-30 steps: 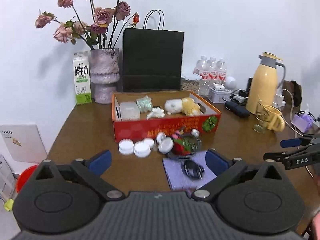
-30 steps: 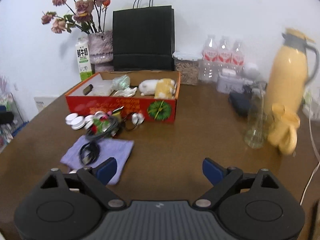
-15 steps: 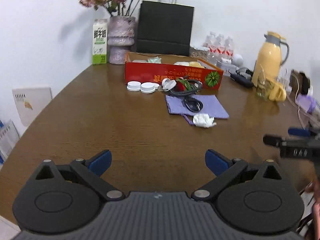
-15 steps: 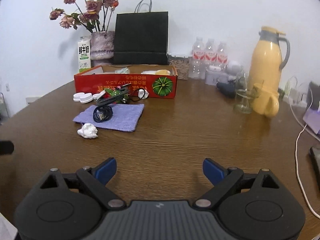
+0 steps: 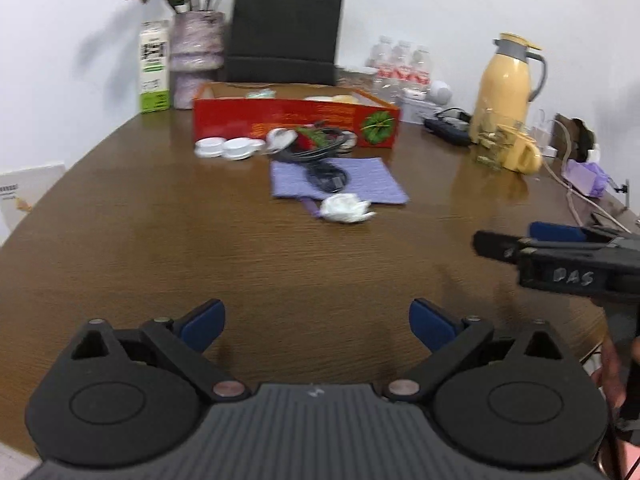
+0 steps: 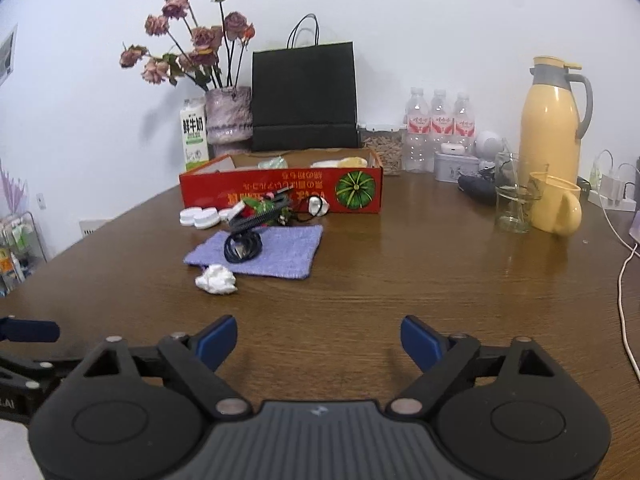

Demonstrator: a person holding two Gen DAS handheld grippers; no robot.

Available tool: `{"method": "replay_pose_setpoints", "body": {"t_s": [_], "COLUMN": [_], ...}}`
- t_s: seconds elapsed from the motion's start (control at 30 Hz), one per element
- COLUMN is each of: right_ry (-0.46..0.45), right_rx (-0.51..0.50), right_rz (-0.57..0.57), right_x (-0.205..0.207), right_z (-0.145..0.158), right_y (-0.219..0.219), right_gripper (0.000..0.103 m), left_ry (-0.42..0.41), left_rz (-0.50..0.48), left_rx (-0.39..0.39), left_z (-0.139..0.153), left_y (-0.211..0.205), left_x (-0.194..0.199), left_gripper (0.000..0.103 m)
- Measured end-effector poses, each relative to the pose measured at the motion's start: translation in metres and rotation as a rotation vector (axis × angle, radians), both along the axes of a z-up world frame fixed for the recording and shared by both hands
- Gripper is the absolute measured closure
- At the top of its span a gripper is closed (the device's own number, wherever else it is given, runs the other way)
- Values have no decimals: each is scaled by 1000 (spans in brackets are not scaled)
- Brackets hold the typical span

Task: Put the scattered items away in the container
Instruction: 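Reach left tool to the crumpled tissue and grasp it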

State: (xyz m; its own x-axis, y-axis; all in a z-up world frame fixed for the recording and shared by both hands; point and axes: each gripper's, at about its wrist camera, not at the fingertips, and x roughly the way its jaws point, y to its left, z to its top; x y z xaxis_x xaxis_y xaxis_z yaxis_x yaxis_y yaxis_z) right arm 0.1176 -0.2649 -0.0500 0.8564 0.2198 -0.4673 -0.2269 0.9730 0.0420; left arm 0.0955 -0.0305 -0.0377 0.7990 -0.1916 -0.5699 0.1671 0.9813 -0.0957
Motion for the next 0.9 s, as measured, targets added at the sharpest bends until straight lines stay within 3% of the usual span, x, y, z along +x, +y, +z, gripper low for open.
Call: {"method": "replay_pose_setpoints", "body": {"t_s": [0.1, 0.17, 0.23, 0.4, 0.43, 0.47, 0.5, 0.63, 0.73, 0.9], "right_ry": [6, 13, 15, 21, 20, 19, 18, 34, 55, 74], "right_rx": [11, 19, 19, 35, 32, 27, 22, 33, 56, 71], "right_rz": [-7, -12, -18, -23, -23, -21, -20, -15, 7, 123], "right_x": [2, 3, 5, 10, 11, 13, 15, 29, 48, 93], "right_z": [-2, -1, -1, 1, 2, 2, 3, 8, 11, 16], "right_y": [-4, -8, -12, -19, -19, -19, -19, -20, -14, 29], "right_gripper": [28, 35, 41, 41, 41, 41, 41, 44, 45, 49], "left_ry": [-41, -37, -44, -46, -19, 16, 44, 36, 26, 22], "left_rz": [-57, -88, -100, -112, -125, -123, -120, -108, -87, -27], "left_rx": [-12, -31, -46, -18, -21, -30, -53, -135, -209, -226], "left_z": [6, 10, 14, 10, 6, 2, -2, 1, 7, 13], "left_y": [-11, -16, -20, -32, -33, -32, -30, -15, 4, 33], "left_x": [14, 32, 54, 104, 113, 118, 122, 110, 96, 85], "left_gripper": [25, 44, 46, 50, 61, 83, 91, 99, 99, 99]}}
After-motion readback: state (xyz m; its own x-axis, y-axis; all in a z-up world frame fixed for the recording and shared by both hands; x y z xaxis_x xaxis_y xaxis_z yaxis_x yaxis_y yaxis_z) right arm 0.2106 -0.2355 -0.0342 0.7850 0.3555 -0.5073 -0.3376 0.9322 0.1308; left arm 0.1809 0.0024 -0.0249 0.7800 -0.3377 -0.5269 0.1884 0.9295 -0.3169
